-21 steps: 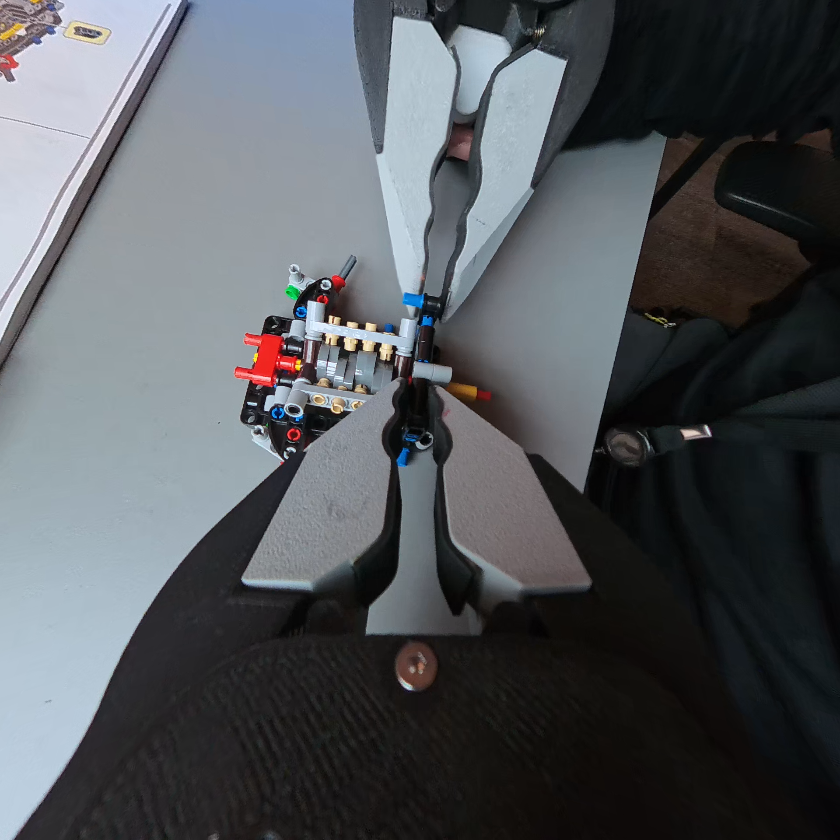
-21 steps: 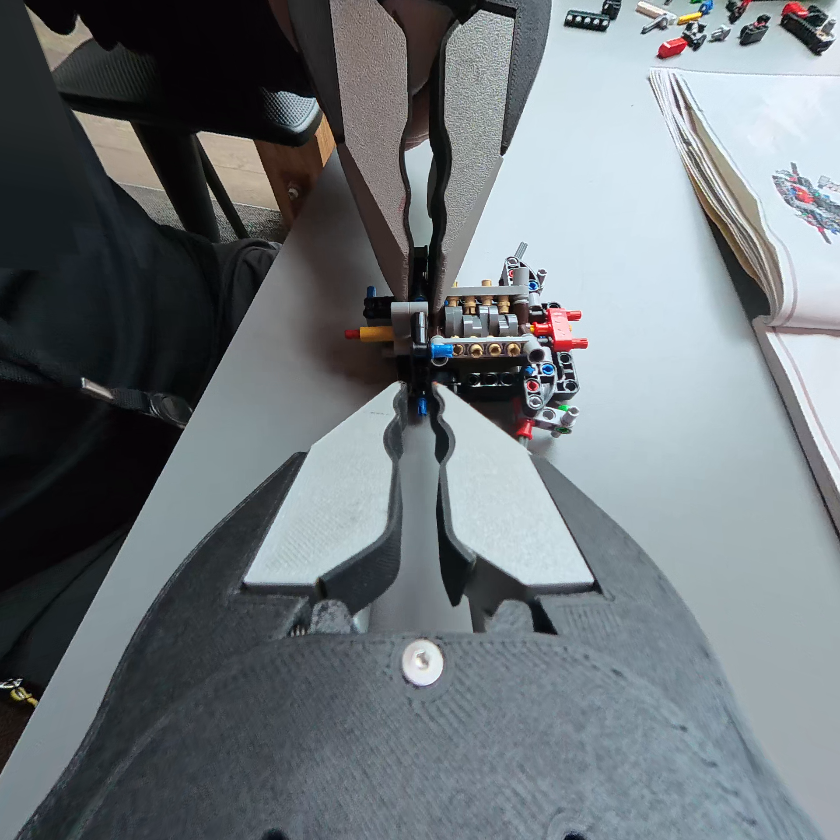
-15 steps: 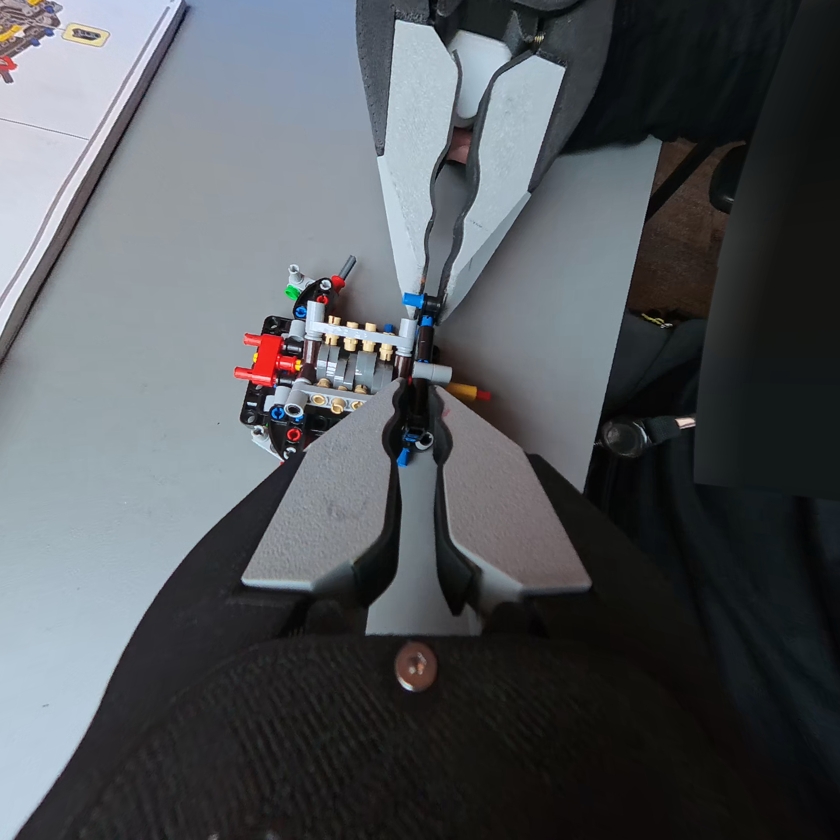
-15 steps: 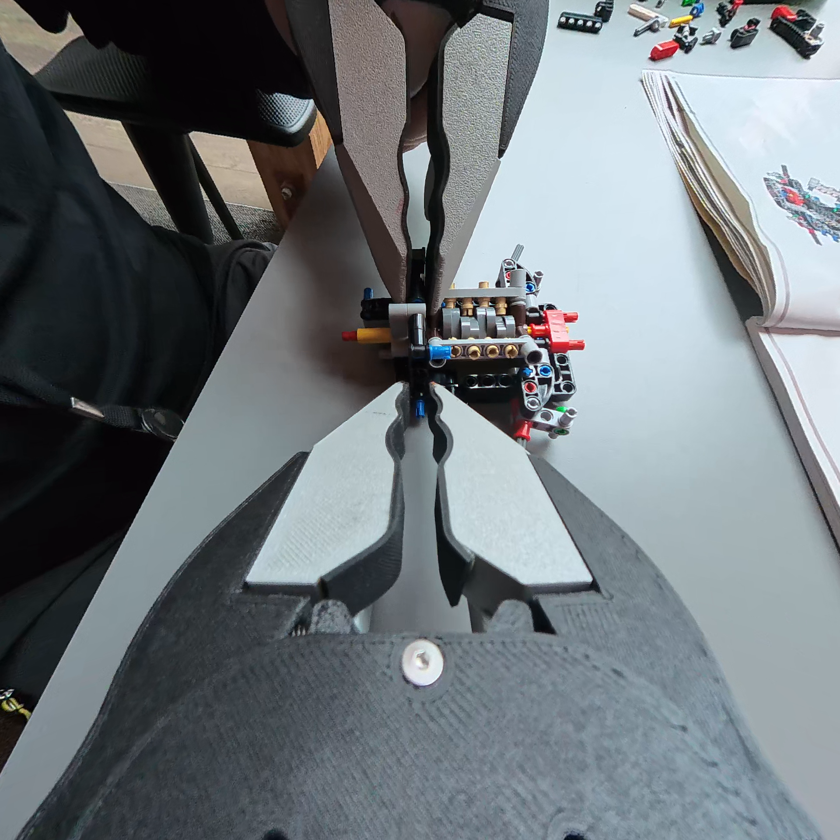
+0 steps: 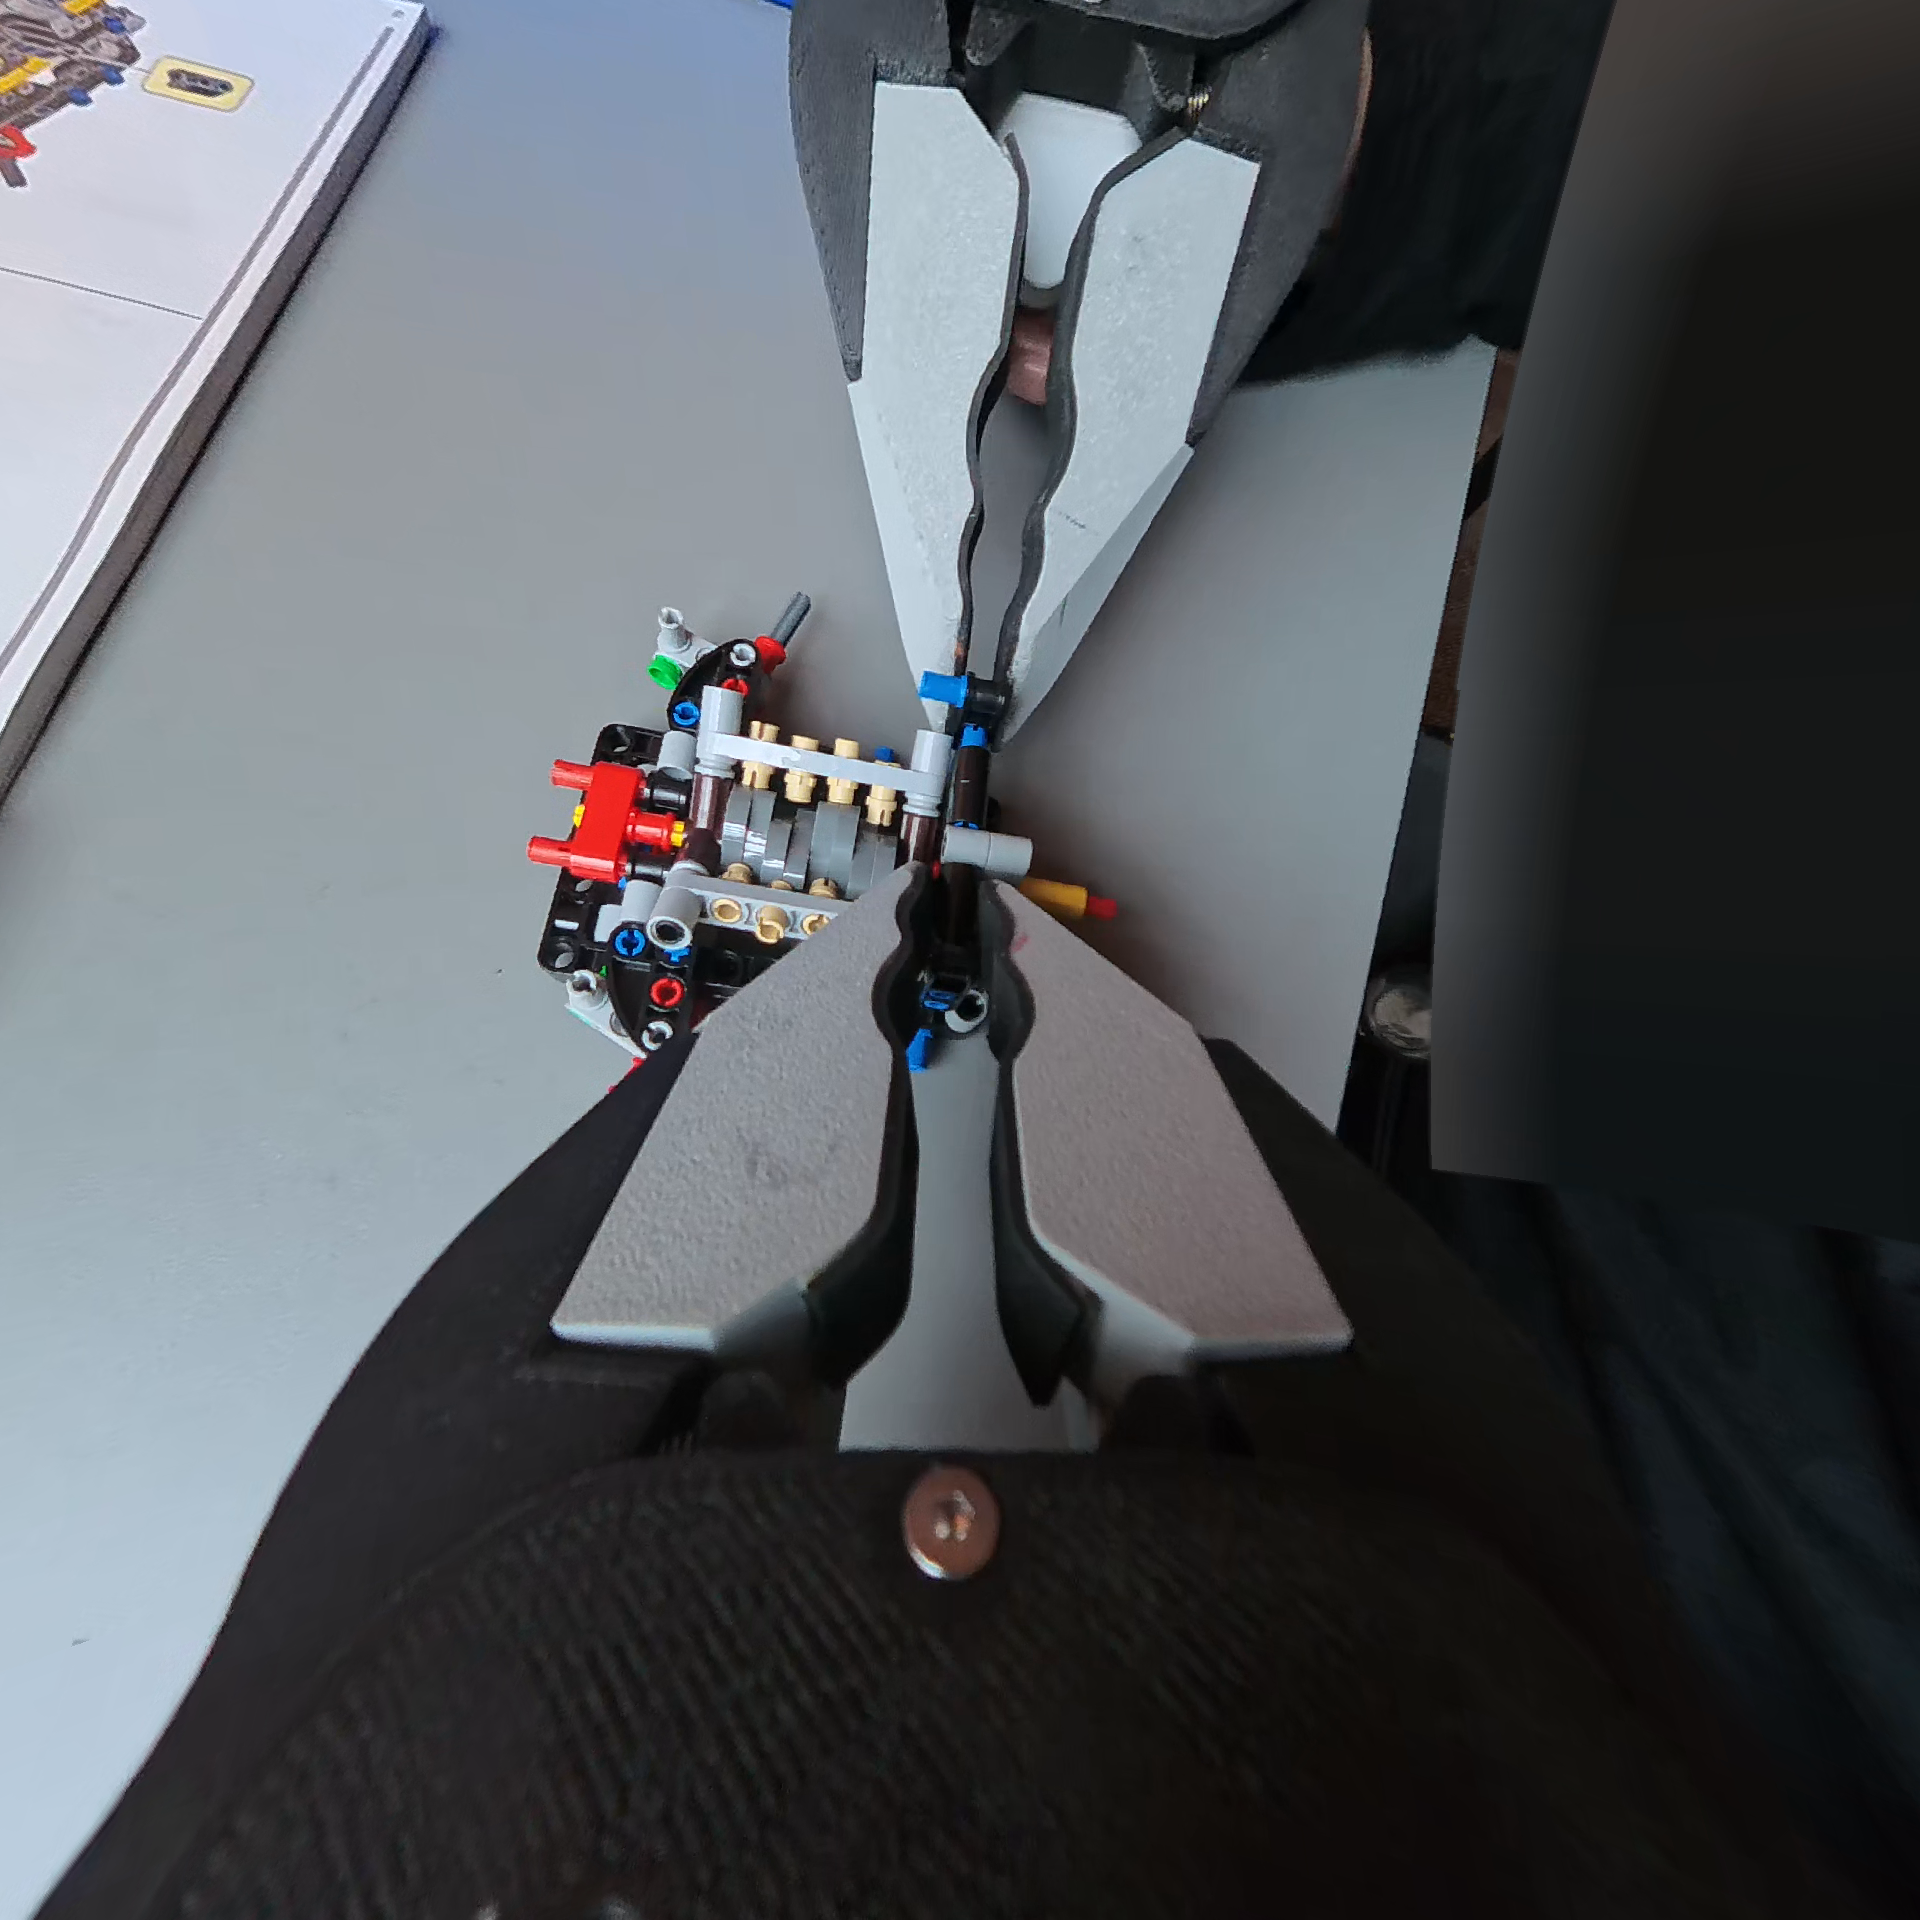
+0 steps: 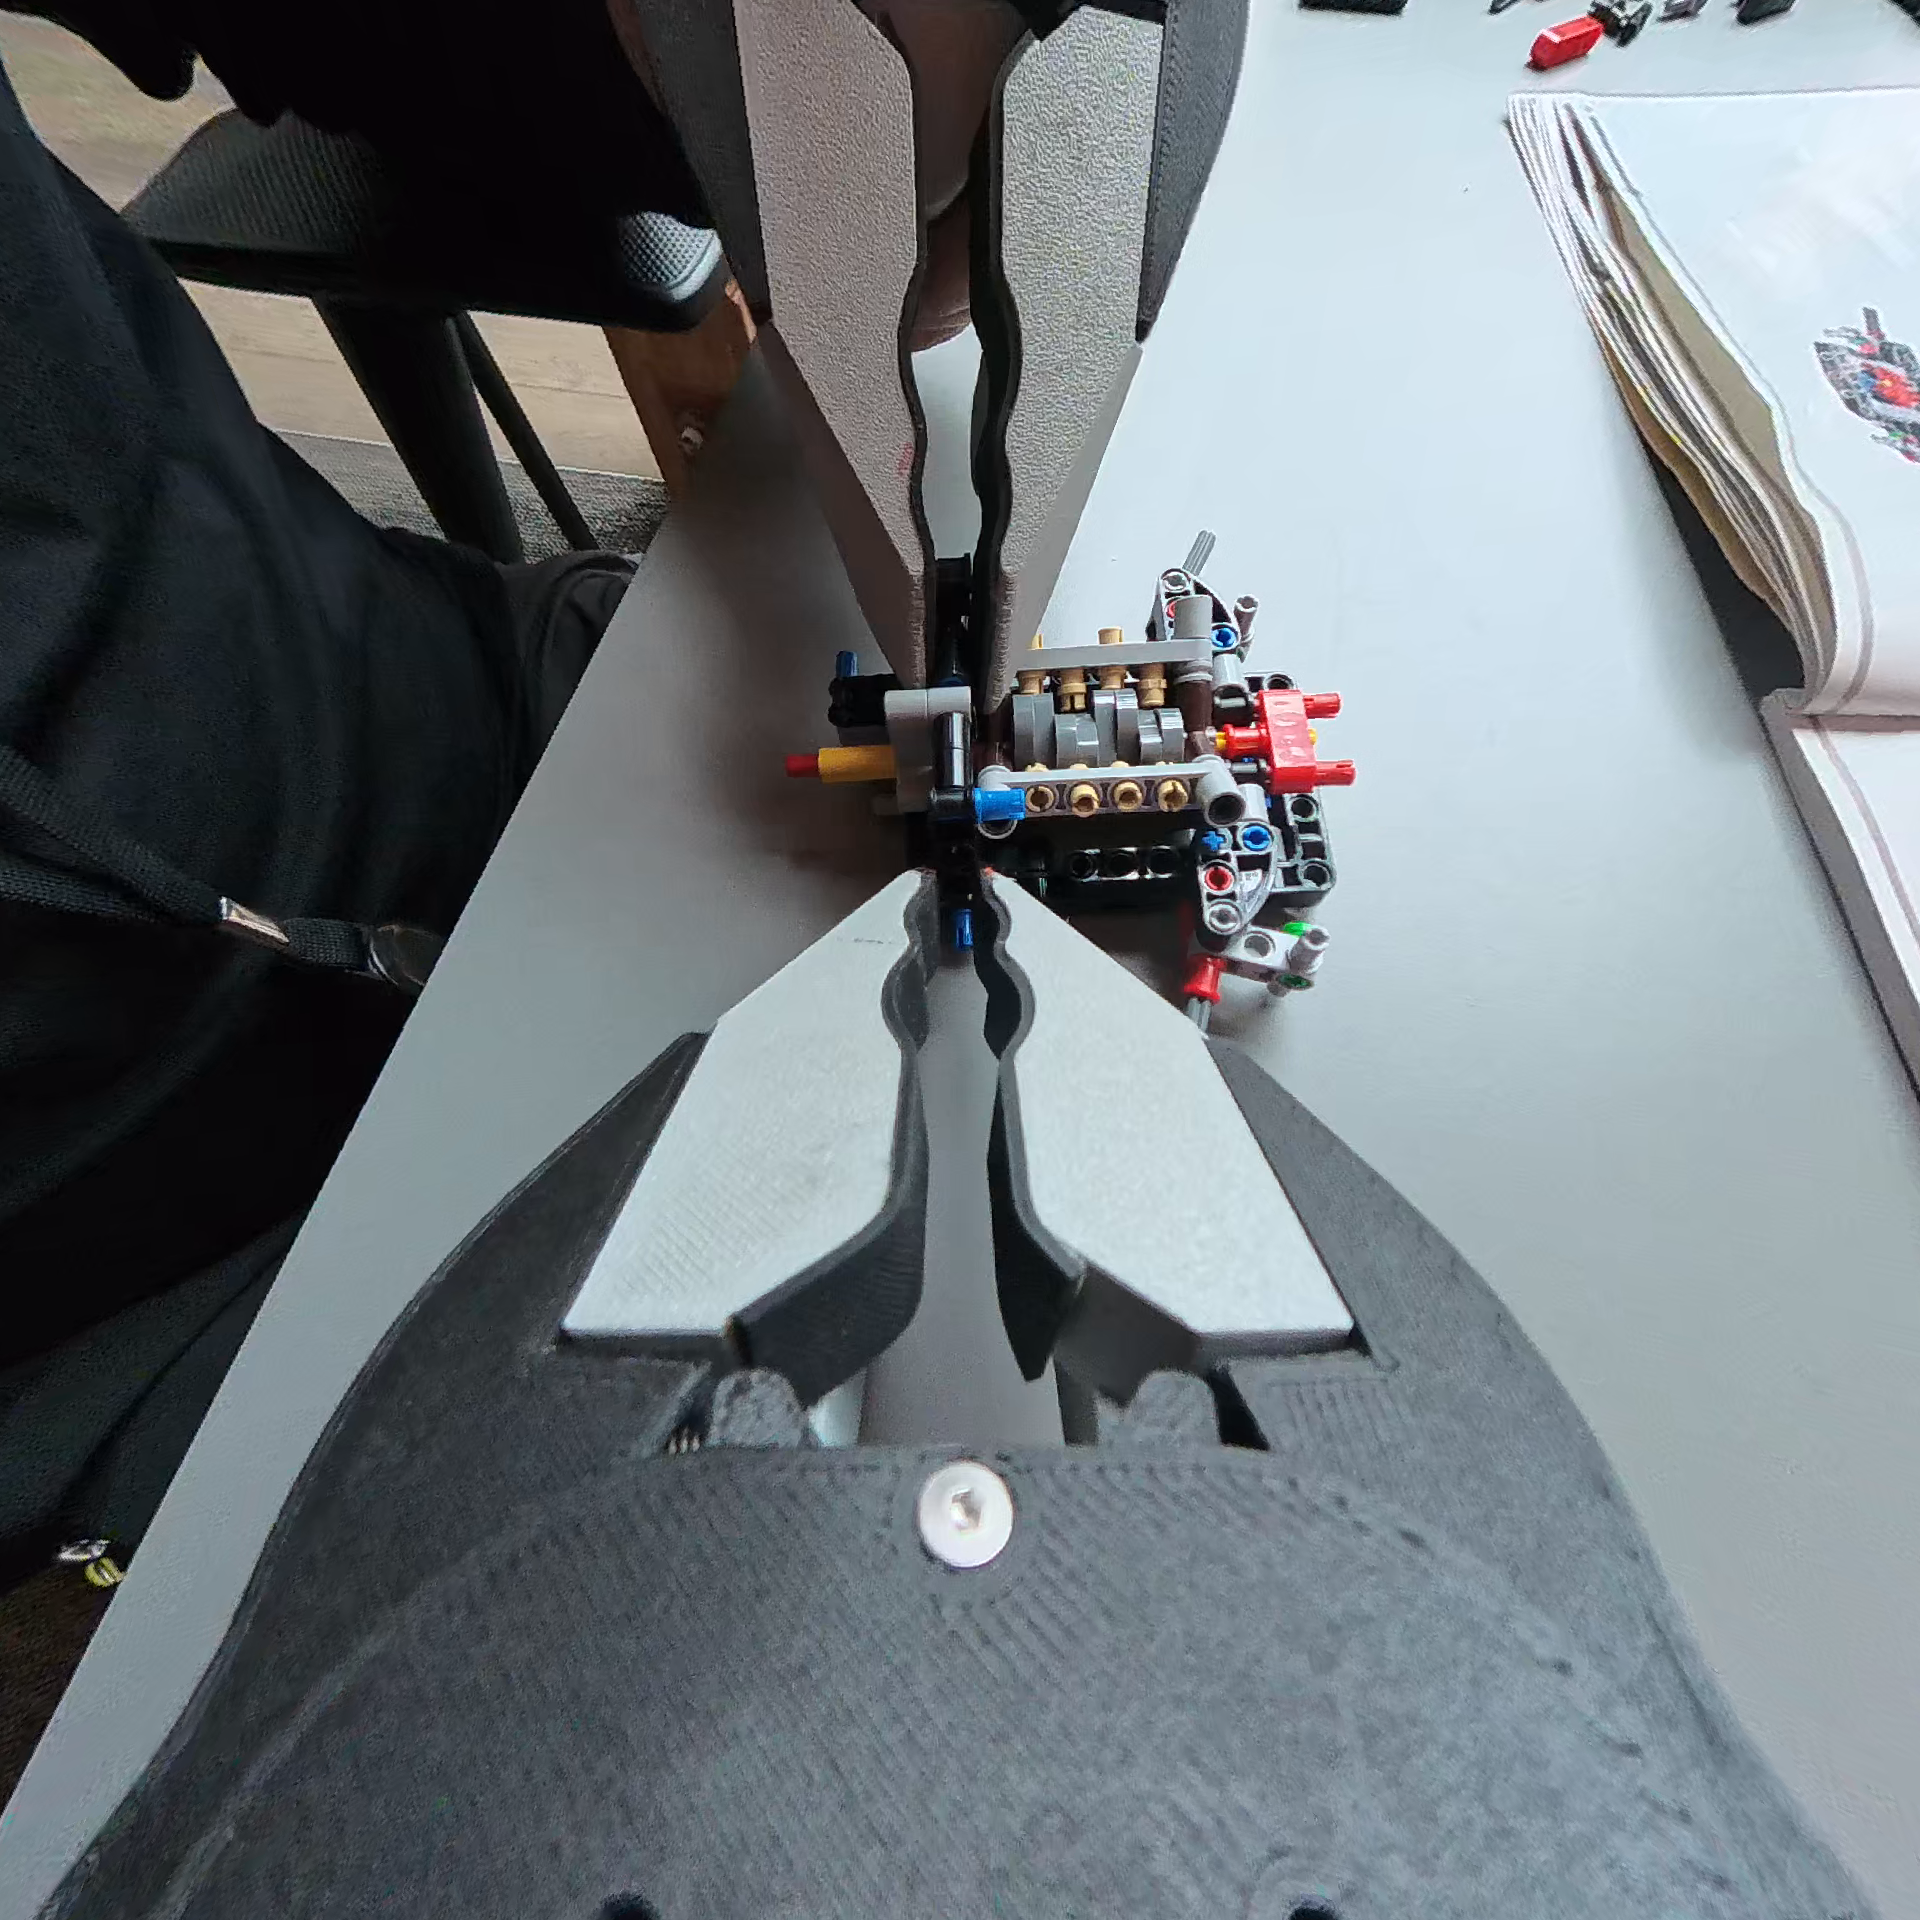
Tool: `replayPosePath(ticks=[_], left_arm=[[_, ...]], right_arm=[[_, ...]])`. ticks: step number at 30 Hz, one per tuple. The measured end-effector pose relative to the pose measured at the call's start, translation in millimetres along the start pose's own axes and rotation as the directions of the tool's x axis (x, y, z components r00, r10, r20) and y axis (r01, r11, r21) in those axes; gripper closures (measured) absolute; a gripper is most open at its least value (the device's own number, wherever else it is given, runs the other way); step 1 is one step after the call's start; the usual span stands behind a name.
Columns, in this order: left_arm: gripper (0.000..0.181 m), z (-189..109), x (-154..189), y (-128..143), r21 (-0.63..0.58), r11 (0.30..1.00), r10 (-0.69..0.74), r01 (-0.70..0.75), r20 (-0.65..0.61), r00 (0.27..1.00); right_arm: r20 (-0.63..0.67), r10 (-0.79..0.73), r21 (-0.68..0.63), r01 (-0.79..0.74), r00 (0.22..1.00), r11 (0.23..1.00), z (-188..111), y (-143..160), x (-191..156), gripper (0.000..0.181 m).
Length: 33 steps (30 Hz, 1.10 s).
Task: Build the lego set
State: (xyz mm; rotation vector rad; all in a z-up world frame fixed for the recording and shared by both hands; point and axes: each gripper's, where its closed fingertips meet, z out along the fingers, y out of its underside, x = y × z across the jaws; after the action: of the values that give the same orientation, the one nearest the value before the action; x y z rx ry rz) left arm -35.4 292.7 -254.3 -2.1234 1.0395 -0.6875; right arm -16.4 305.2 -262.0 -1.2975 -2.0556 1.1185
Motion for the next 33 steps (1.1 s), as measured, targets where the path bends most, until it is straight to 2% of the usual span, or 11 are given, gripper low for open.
replayPosePath(ticks=[5, 16, 21, 29, 33], left_arm=[[0.176, -1.2, -2.1, 0.2, 0.020, 0.999, -0.028, 0.029, -0.018, 0.999], [0.176, -2.7, -6.8, -0.3, 0.019, 0.999, -0.026, 0.026, -0.011, 1.000], [0.176, -3.6, -8.2, 0.3, 0.012, 1.000, -0.022, 0.022, -0.003, 1.000], [0.176, -3.5, -9.0, 0.0, 0.007, 1.000, -0.019, 0.019, -0.003, 1.000], [0.176, -2.3, -11.0, -0.1, -0.032, 0.999, -0.007, 0.007, 0.007, 1.000]], right_arm=[[-0.008, -0.035, -0.016, 0.035, 0.999, 0.999, 4.2, -0.1, 2.5, 0.178], [-0.019, 0.005, 0.025, -0.005, 1.000, 1.000, -1.9, -3.1, 5.8, 0.178], [-0.006, 0.020, 0.106, -0.020, 1.000, 0.994, -8.5, -14.0, 4.3, 0.178], [-0.021, 0.045, 0.100, -0.043, 0.999, 0.994, -6.5, -14.0, 8.4, 0.180], [-0.037, 0.035, 0.066, -0.033, 0.999, 0.997, -5.1, -11.8, 10.2, 0.180]])
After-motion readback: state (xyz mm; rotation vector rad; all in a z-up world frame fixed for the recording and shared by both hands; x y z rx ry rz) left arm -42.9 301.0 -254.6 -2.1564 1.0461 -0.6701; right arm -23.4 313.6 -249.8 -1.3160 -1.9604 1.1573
